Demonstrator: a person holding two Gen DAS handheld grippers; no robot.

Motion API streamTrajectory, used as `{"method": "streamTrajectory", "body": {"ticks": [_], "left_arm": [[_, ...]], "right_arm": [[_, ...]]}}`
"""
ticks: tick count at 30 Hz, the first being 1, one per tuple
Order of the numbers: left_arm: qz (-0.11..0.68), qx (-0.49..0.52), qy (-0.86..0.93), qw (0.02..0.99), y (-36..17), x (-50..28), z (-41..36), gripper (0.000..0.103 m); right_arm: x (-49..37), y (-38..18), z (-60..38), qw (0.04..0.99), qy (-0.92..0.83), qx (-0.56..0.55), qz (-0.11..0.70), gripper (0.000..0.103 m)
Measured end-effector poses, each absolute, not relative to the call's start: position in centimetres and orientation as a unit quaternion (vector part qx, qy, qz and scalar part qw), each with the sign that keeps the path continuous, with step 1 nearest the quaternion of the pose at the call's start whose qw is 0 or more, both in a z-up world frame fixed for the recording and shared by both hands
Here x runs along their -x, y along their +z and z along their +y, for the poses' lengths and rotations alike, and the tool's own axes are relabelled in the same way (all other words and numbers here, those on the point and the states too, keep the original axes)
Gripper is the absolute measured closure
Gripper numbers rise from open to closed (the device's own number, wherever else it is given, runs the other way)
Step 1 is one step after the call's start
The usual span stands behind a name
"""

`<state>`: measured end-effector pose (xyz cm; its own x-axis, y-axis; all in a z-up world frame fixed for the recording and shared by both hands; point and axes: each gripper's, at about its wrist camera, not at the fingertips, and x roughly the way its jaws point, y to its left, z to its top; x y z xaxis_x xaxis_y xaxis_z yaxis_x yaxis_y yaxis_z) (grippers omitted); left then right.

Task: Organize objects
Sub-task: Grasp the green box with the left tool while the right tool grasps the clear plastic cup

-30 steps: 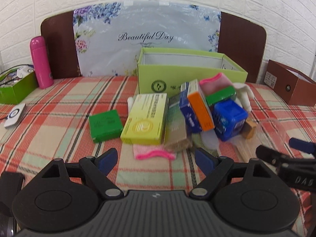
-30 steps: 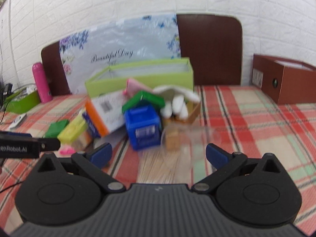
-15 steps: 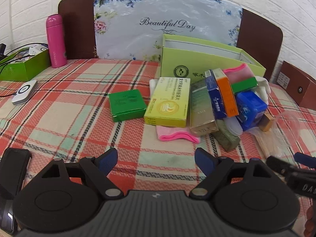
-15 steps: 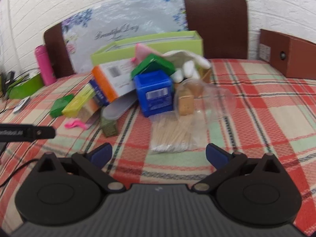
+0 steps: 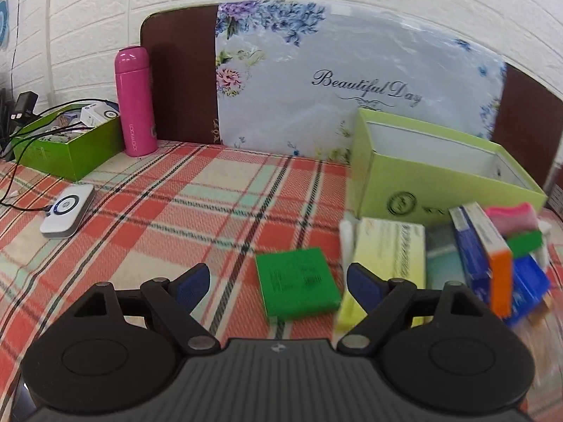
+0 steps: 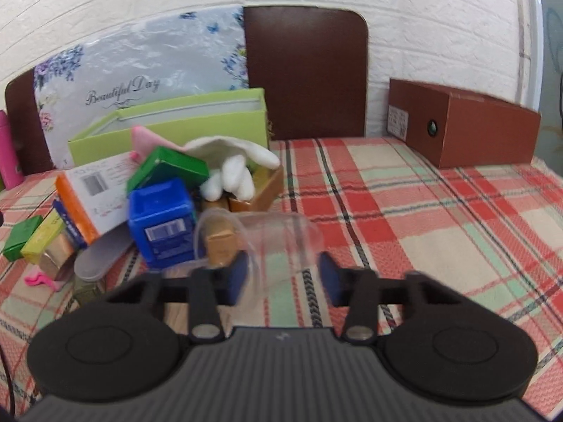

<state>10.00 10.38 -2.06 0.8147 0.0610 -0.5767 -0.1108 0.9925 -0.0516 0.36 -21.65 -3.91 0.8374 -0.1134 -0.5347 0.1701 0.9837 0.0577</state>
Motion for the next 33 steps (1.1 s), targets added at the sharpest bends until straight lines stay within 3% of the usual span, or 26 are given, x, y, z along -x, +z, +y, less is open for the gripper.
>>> {"method": "streamTrajectory", "body": {"ticks": [2,5,8,9,11,22,25,33], "left_arm": [[0.314,0.040,0.054,0.947,-2.8,-11.9,10.3,0.015],[0.341,0.027,0.050,0.938,-4.1,-14.3,9.8,0.015],[0.356,0.010,0.037,0.934,-5.2,-15.1,9.0,0.018],[0.361,0.007,0.035,0.932,-5.5,-15.0,9.0,0.031],[0.362,0.036,0.021,0.931,-5.7,-14.3,9.6,0.035],[0.363,-0.005,0.008,0.932,-6.1,-10.9,9.3,0.031],[0.363,0.009,0.003,0.932,-5.9,-10.9,9.5,0.036],[0.338,0.027,-0.005,0.941,-4.0,-8.8,9.7,0.037]], "right_arm": [[0.2,-4.3,-22.3,0.958,-0.075,-0.055,0.272,0.095],[1.3,-4.8,-22.9,0.957,-0.078,-0.045,0.277,0.097],[2.1,-5.0,-23.6,0.954,-0.077,-0.054,0.284,0.098],[2.2,-5.0,-23.7,0.953,-0.077,-0.055,0.287,0.098],[2.3,-4.9,-23.6,0.953,-0.074,-0.057,0.287,0.098],[1.2,-4.6,-22.1,0.955,-0.052,-0.044,0.287,0.092],[1.1,-4.8,-22.2,0.955,-0.057,-0.040,0.290,0.092],[1.9,-3.5,-22.6,0.960,-0.030,-0.051,0.273,0.098]]}}
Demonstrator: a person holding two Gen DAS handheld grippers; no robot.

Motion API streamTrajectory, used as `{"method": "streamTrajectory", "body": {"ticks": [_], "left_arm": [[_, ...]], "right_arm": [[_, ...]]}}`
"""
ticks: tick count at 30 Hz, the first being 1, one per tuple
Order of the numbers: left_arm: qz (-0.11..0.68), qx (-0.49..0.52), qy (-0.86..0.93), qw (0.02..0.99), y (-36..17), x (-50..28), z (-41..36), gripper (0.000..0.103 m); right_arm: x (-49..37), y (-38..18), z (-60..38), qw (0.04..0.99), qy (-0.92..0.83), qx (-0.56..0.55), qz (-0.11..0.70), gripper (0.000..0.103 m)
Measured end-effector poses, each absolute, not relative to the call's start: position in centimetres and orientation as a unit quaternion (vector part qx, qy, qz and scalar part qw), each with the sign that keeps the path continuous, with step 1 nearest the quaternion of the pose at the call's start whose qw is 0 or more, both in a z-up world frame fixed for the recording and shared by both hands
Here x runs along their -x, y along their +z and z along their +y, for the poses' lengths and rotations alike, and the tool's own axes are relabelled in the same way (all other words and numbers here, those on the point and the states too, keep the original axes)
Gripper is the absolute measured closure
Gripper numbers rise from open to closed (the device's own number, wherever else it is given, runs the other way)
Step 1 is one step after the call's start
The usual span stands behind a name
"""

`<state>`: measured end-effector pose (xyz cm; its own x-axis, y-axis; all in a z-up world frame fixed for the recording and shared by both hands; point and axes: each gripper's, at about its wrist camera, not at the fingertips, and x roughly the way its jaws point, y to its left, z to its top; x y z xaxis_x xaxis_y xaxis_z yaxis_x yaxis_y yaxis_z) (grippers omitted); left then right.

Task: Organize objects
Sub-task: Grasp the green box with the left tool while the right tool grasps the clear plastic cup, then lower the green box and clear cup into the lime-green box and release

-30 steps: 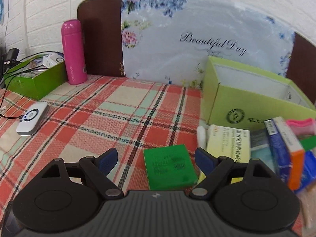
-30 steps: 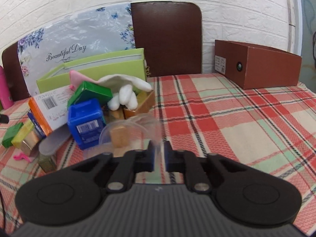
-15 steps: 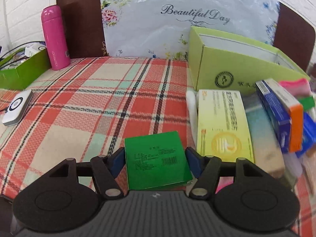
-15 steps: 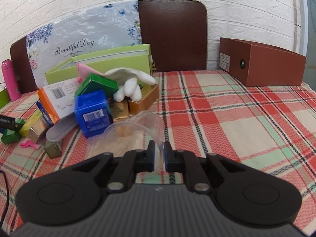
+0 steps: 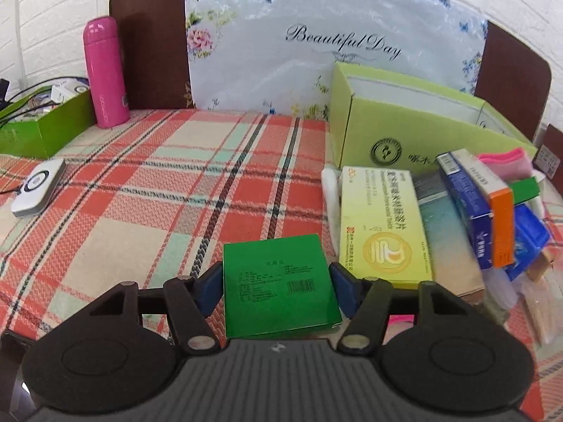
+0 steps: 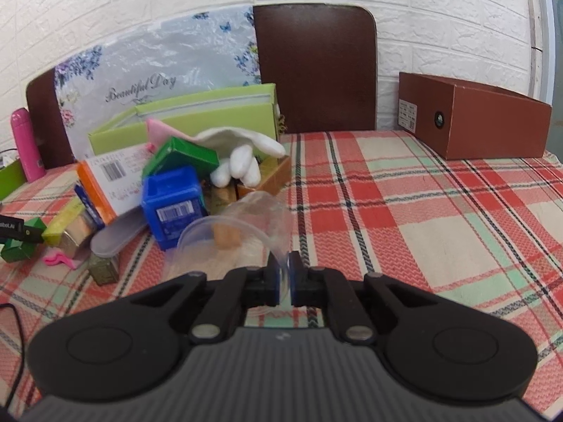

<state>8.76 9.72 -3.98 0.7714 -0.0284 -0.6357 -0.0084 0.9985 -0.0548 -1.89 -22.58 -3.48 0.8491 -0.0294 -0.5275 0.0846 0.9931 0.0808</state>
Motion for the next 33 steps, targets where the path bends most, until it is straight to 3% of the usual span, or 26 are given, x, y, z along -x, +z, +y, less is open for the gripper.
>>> {"method": "streamTrajectory", "body": {"ticks": [9,18,27,33], "left_arm": [[0.288,0.039,-0.080,0.953,1.1,-8.4,7.6,0.037],[0.240,0.037,-0.116,0.963,5.5,-12.2,3.6,0.037],[0.218,0.009,-0.089,0.972,6.7,-19.0,-0.2,0.036],[0.248,0.000,-0.074,0.966,5.0,-23.9,-1.2,0.036]], "right_arm": [[2.3,1.8,-22.4,0.977,0.013,-0.055,0.206,0.098],[-2.9,5.1,-22.1,0.986,0.027,-0.036,0.163,0.098],[-12.2,5.3,-21.9,0.986,0.033,-0.018,0.165,0.098],[-18.0,3.2,-21.0,0.983,0.026,0.008,0.184,0.098]]}}
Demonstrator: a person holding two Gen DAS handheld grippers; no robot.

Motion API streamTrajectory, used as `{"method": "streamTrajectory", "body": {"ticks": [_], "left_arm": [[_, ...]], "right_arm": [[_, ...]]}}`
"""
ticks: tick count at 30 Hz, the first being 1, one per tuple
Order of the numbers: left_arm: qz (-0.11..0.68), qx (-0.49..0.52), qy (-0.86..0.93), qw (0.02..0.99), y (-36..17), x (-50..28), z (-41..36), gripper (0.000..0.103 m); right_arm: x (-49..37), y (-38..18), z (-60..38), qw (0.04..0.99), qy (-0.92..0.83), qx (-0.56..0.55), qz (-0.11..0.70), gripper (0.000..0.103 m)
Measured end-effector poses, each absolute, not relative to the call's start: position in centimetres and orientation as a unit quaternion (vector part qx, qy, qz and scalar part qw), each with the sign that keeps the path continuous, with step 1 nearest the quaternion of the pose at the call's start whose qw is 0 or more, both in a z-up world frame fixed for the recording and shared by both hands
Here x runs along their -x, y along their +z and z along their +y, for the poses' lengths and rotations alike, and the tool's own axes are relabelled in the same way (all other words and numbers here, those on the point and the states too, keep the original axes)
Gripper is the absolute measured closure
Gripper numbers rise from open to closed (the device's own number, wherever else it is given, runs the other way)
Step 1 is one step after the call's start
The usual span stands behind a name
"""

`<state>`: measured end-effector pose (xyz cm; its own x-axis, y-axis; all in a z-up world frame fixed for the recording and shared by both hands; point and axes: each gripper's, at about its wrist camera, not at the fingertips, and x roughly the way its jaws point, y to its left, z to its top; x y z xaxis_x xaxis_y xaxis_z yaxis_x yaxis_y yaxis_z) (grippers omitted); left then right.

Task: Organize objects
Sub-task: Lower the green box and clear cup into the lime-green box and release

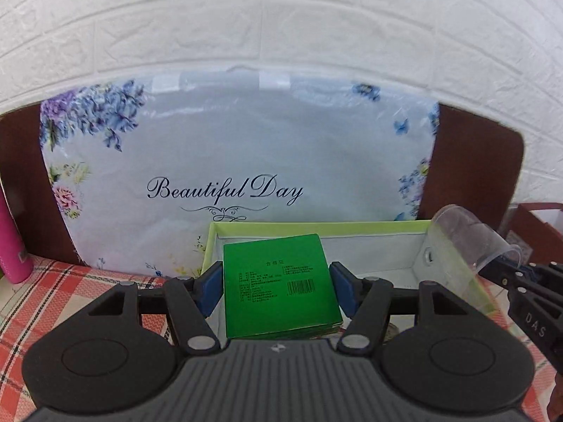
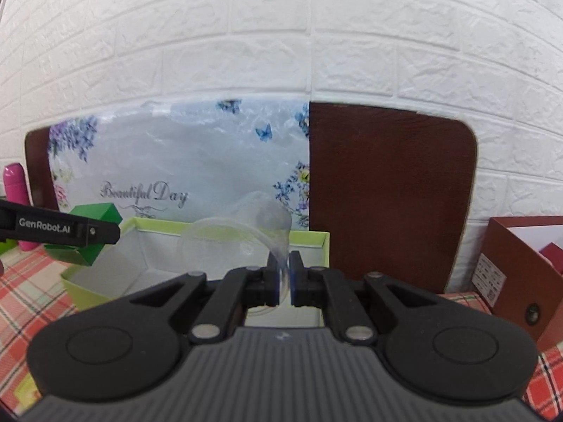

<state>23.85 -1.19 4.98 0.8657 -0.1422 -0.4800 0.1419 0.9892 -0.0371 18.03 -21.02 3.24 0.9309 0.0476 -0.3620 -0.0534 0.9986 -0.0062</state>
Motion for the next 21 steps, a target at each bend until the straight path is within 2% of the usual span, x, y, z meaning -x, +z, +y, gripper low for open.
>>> {"method": "streamTrajectory", "body": {"ticks": [3,4,5,6,7,8,10,12,13,21], "left_arm": [[0.249,-0.011,-0.070,0.966,4.0,-25.2,-1.3,0.035],[0.244,-0.018,-0.067,0.967,3.7,-25.4,-1.4,0.030],[0.246,-0.032,-0.063,0.967,3.4,-25.6,-1.6,0.016],[0.247,-0.045,-0.055,0.966,3.1,-25.7,-1.7,0.011],[0.246,-0.052,-0.047,0.967,2.7,-25.8,-1.8,0.011],[0.248,-0.053,-0.044,0.966,2.4,-25.9,-1.6,0.011],[0.261,-0.033,-0.046,0.964,1.7,-26.2,-0.9,0.011],[0.276,-0.007,-0.048,0.960,1.4,-26.4,-0.1,0.011],[0.278,-0.001,-0.049,0.959,1.3,-26.2,0.1,0.011],[0.265,-0.033,-0.060,0.962,3.7,-21.3,-0.3,0.011]], "right_arm": [[-20.4,1.7,-20.5,0.978,0.021,0.023,0.206,0.097],[-21.1,1.1,-20.2,0.975,0.021,0.032,0.217,0.096],[-21.8,0.5,-20.1,0.972,0.025,0.047,0.231,0.091],[-22.3,-0.1,-19.6,0.966,0.024,0.070,0.246,0.078],[-22.4,-0.6,-19.2,0.964,0.019,0.090,0.249,0.069],[-22.1,-0.9,-18.9,0.965,0.013,0.105,0.241,0.055],[-21.3,-1.0,-18.9,0.968,0.018,0.109,0.225,0.048],[-20.5,-0.9,-19.1,0.971,0.015,0.103,0.214,0.021],[-20.1,-0.8,-19.2,0.973,0.009,0.103,0.207,0.017],[-15.7,2.0,-20.7,0.981,-0.020,0.068,0.179,0.009]]}}
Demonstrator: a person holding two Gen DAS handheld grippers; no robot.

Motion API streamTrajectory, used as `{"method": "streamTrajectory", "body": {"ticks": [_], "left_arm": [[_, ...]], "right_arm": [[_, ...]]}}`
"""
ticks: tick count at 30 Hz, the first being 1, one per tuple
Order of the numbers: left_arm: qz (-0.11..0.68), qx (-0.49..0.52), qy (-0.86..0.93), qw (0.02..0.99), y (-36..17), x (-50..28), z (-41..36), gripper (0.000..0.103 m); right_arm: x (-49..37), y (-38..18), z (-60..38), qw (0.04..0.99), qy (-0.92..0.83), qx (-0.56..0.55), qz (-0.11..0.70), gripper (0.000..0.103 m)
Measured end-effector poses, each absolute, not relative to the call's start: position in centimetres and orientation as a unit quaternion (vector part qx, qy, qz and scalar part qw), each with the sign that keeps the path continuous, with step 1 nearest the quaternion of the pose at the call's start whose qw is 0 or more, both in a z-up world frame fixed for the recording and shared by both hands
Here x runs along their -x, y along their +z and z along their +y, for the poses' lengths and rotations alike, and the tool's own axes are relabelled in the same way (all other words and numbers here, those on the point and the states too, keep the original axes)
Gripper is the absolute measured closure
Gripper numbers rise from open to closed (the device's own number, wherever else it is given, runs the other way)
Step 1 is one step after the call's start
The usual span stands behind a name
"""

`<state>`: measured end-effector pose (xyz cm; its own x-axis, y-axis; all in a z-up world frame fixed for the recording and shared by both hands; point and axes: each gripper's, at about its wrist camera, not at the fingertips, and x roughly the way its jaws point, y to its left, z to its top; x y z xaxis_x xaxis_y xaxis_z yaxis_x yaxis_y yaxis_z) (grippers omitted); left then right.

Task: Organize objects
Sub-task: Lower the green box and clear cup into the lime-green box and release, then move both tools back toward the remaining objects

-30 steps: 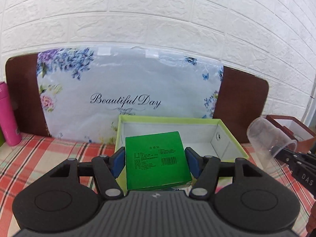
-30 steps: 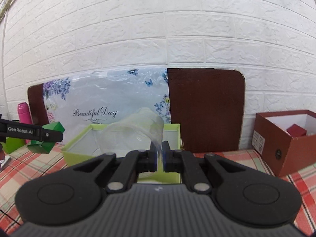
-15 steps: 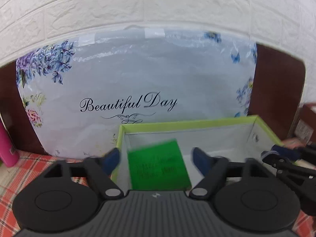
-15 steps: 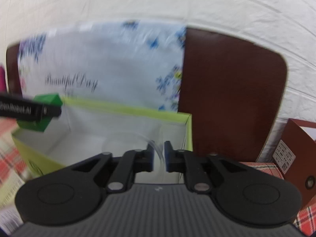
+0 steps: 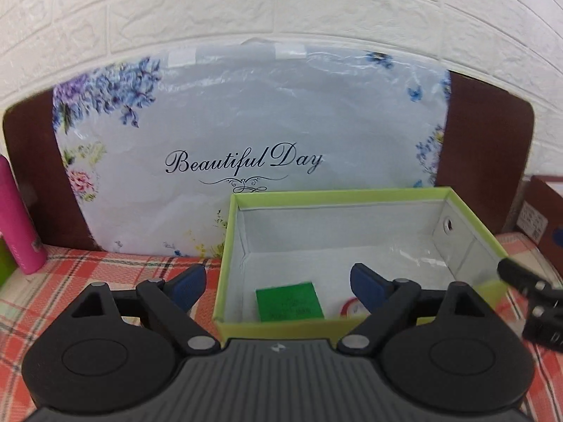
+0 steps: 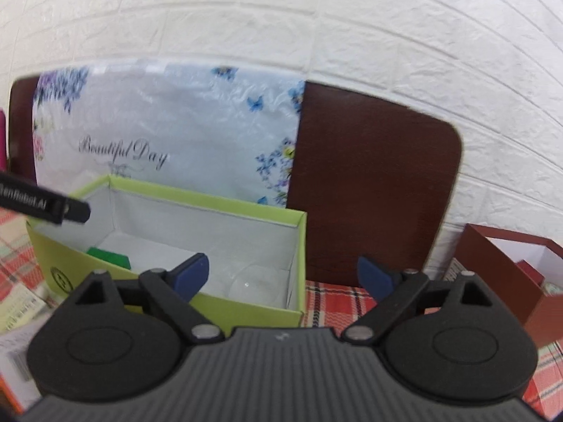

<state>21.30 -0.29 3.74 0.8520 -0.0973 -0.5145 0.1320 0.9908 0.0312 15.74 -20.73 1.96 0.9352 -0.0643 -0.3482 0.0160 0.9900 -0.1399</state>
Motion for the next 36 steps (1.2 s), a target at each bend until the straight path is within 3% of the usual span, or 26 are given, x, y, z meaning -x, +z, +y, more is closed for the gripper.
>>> {"method": "streamTrajectory", "body": {"ticks": [5,17,34,36], "left_arm": [[0.278,-0.012,-0.074,0.958,4.8,-16.7,-0.2,0.011],[0.277,0.001,-0.068,0.959,3.2,-8.2,-1.3,0.011],[0.334,0.030,-0.099,0.937,-2.4,-2.8,1.7,0.011],[0.344,0.040,-0.103,0.933,-2.8,-2.9,1.9,0.011]], "right_arm": [[-10.5,3.5,-21.5,0.988,-0.011,0.000,0.155,0.000],[-0.3,0.9,-21.1,0.979,-0.010,-0.061,0.194,0.000],[2.2,-3.8,-18.8,0.959,0.019,-0.062,0.277,0.000],[1.9,-4.4,-18.3,0.955,0.022,-0.050,0.291,0.004]]}}
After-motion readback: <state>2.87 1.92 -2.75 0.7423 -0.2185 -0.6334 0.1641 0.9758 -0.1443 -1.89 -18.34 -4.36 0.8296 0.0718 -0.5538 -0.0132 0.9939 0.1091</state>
